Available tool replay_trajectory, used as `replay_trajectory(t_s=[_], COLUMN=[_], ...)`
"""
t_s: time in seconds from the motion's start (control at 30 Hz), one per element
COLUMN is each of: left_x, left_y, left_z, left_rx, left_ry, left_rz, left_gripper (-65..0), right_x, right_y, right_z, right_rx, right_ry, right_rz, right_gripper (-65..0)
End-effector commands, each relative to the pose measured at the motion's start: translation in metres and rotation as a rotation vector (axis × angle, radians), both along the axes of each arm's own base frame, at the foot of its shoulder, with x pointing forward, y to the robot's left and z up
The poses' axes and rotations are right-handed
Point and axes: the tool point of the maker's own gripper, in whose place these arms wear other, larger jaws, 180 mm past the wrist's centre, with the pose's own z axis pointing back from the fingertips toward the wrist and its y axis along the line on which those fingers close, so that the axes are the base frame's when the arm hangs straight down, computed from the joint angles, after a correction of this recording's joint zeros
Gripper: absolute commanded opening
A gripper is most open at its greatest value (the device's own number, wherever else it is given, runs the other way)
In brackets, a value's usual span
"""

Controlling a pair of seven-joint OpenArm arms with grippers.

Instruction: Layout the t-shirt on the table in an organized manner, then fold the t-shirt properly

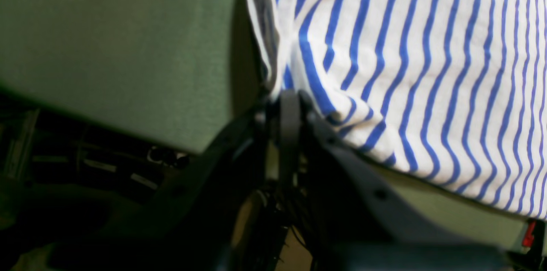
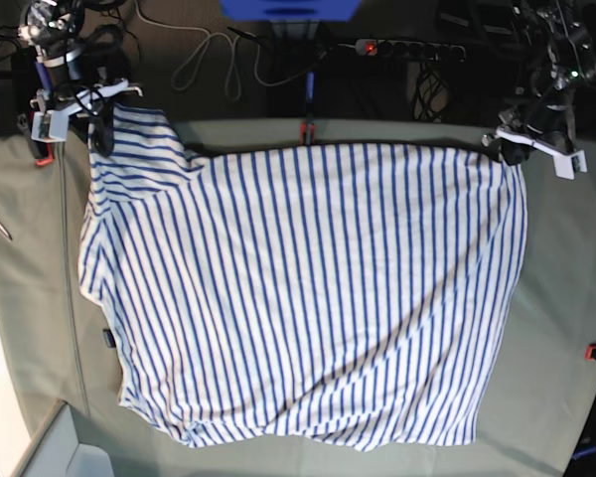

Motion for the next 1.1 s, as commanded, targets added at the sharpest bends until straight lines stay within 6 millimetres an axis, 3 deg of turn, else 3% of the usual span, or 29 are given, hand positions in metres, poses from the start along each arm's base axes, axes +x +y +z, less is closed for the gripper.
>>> replay_trajectory(t_s=[0.0, 1.07], left_x=[0.005, 0.0056], left_y=[0.0063, 0.0064], left_z=[0.0086, 0.0101], left_rx=[0.017, 0.02], left_ry=[-0.033, -0.038], left_rz=[0.005, 0.005], left_gripper=[-64.8, -64.8], right_x=[0.004, 0.0085], right_y=[0.0001, -0.0035], right_z=[0.0106, 0.0156], right_rx=[0.011, 0.0], right_ry=[-0.046, -0.066], right_rz=[0.009, 0.007], right_gripper=[-65.0, -65.0])
